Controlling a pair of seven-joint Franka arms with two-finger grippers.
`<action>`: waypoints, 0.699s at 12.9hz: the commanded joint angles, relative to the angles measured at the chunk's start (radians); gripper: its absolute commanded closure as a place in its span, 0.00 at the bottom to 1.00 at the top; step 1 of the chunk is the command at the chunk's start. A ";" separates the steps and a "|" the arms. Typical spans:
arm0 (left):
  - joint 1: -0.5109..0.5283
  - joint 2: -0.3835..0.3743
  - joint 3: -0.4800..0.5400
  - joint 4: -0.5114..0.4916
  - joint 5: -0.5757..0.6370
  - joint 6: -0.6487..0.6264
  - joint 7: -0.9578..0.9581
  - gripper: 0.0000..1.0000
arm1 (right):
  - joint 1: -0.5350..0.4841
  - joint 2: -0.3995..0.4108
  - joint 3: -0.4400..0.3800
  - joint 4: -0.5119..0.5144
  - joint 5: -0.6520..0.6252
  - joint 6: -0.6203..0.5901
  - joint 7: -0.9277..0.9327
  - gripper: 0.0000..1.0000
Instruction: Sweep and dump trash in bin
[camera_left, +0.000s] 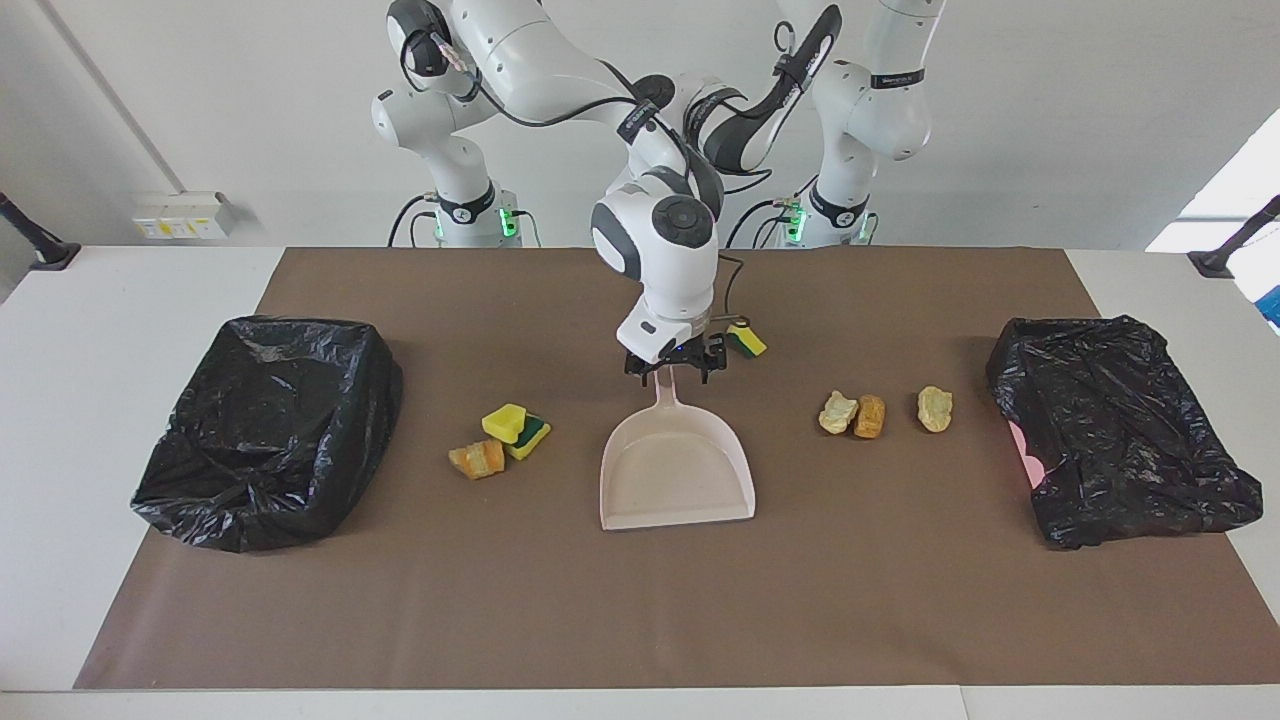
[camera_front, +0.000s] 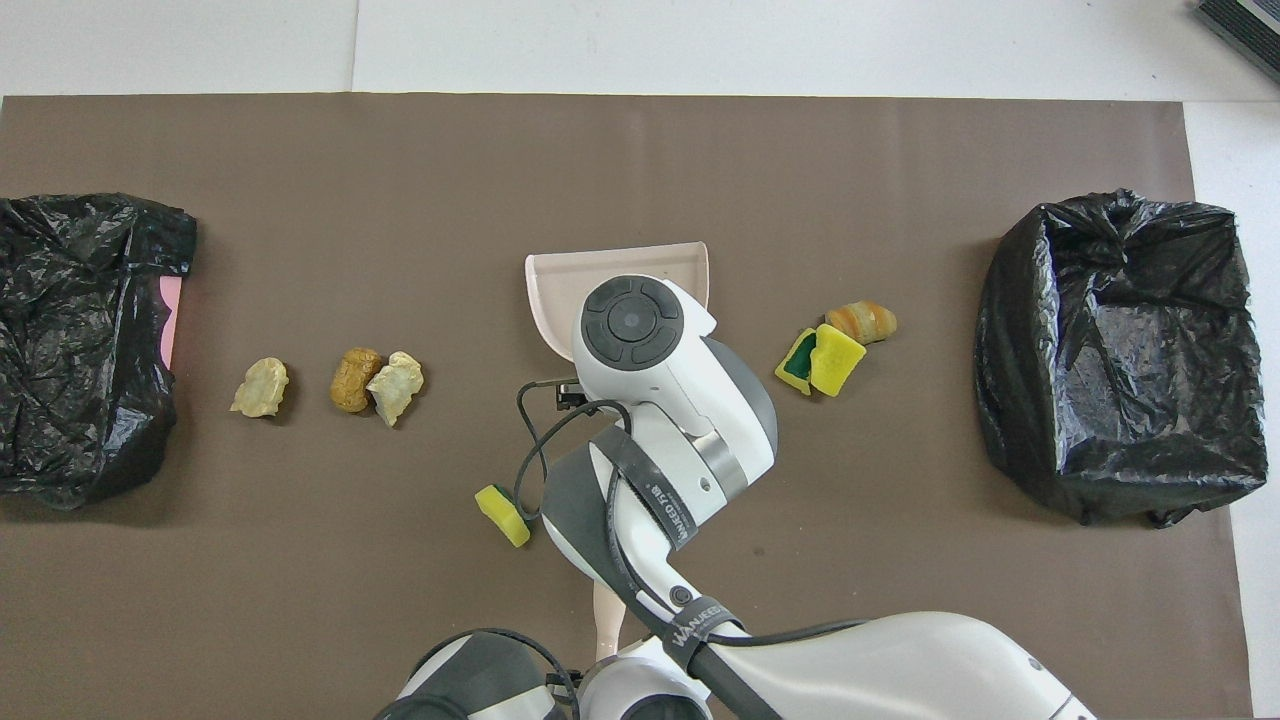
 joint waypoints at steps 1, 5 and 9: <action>0.049 -0.040 -0.005 -0.005 -0.003 -0.051 0.056 1.00 | -0.020 -0.014 0.006 -0.019 0.064 -0.026 -0.051 0.19; 0.131 -0.084 -0.002 -0.005 -0.003 -0.146 0.132 1.00 | -0.016 -0.035 0.006 -0.054 0.081 -0.057 -0.069 0.63; 0.265 -0.208 -0.002 -0.005 -0.003 -0.300 0.254 1.00 | -0.002 -0.043 0.007 -0.016 0.059 -0.150 -0.095 1.00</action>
